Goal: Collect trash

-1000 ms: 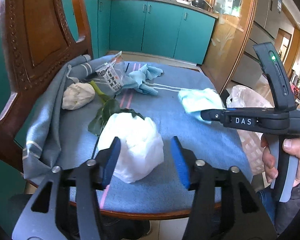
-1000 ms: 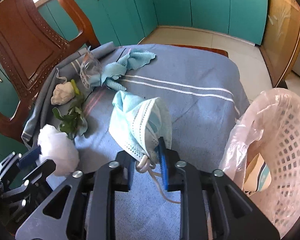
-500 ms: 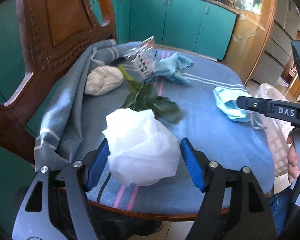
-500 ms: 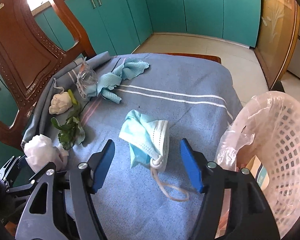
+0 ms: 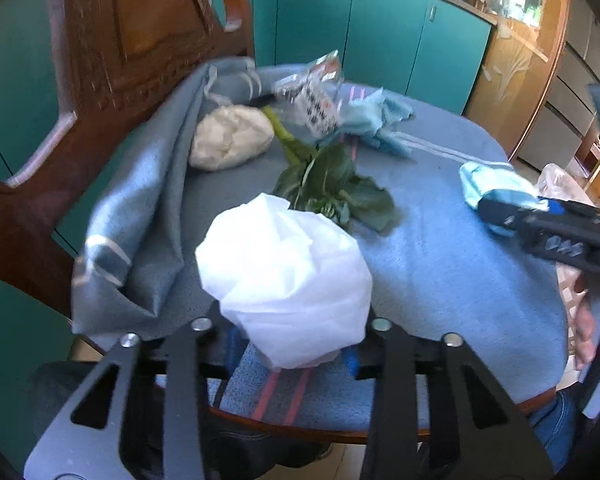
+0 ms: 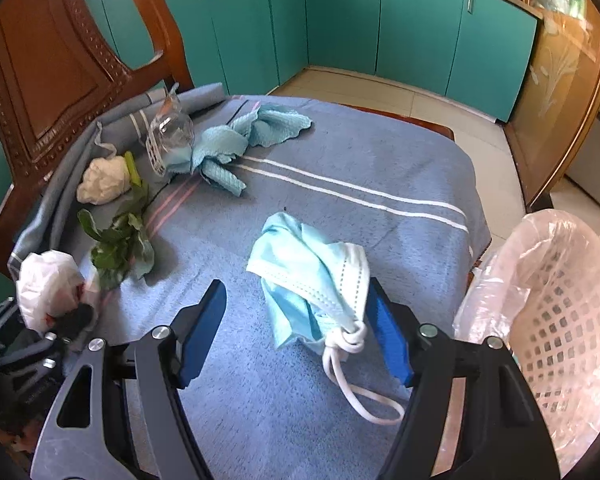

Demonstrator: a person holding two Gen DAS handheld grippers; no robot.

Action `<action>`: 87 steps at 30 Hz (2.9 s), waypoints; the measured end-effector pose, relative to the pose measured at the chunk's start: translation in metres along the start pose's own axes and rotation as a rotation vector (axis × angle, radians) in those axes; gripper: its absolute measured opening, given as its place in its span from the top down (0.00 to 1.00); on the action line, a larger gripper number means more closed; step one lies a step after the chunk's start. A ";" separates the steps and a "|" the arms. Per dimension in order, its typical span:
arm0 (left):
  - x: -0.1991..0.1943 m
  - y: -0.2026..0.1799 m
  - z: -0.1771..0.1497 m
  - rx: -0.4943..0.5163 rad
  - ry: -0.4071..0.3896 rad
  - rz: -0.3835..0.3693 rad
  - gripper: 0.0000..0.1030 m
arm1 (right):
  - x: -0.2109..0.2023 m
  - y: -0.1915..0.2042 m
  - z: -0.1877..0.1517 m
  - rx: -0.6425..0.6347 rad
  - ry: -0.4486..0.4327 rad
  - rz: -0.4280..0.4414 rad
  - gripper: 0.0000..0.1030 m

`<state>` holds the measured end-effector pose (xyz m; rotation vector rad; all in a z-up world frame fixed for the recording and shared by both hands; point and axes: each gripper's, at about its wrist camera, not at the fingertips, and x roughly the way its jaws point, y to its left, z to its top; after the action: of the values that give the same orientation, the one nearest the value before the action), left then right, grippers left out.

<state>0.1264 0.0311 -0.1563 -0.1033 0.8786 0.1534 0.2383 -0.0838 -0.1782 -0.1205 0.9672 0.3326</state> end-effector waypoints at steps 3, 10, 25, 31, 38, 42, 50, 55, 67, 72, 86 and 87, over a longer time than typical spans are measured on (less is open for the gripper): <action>-0.020 -0.008 0.005 0.038 -0.068 0.050 0.69 | 0.006 0.006 -0.001 -0.037 0.002 -0.042 0.32; -0.068 -0.032 0.015 0.126 -0.196 0.080 0.74 | 0.012 0.014 -0.002 -0.080 -0.004 -0.068 0.32; -0.092 -0.053 0.016 0.180 -0.262 0.073 0.75 | -0.011 0.016 0.002 -0.054 -0.079 0.054 0.81; -0.083 -0.045 0.018 0.157 -0.217 0.067 0.75 | -0.058 -0.010 0.004 0.020 -0.196 0.112 0.81; -0.073 -0.074 0.023 0.202 -0.190 -0.026 0.75 | -0.107 -0.086 -0.018 0.179 -0.299 -0.034 0.82; -0.075 -0.120 0.036 0.261 -0.214 -0.120 0.75 | -0.124 -0.142 -0.047 0.316 -0.296 -0.169 0.81; -0.071 -0.239 0.028 0.442 -0.207 -0.359 0.75 | -0.156 -0.197 -0.087 0.468 -0.343 -0.307 0.81; -0.051 -0.293 0.015 0.536 -0.167 -0.414 0.75 | -0.156 -0.206 -0.097 0.481 -0.335 -0.316 0.81; -0.018 -0.310 0.010 0.555 -0.104 -0.399 0.35 | -0.147 -0.215 -0.103 0.499 -0.274 -0.279 0.81; -0.031 -0.301 0.014 0.552 -0.164 -0.366 0.22 | -0.145 -0.212 -0.099 0.496 -0.273 -0.276 0.72; -0.034 -0.292 0.019 0.535 -0.176 -0.355 0.13 | -0.147 -0.213 -0.098 0.540 -0.297 -0.292 0.41; -0.034 -0.291 0.019 0.533 -0.176 -0.352 0.12 | -0.147 -0.213 -0.098 0.545 -0.296 -0.293 0.41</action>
<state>0.1707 -0.2558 -0.1097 0.2503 0.6884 -0.3965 0.1552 -0.3420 -0.1229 0.2772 0.7051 -0.1853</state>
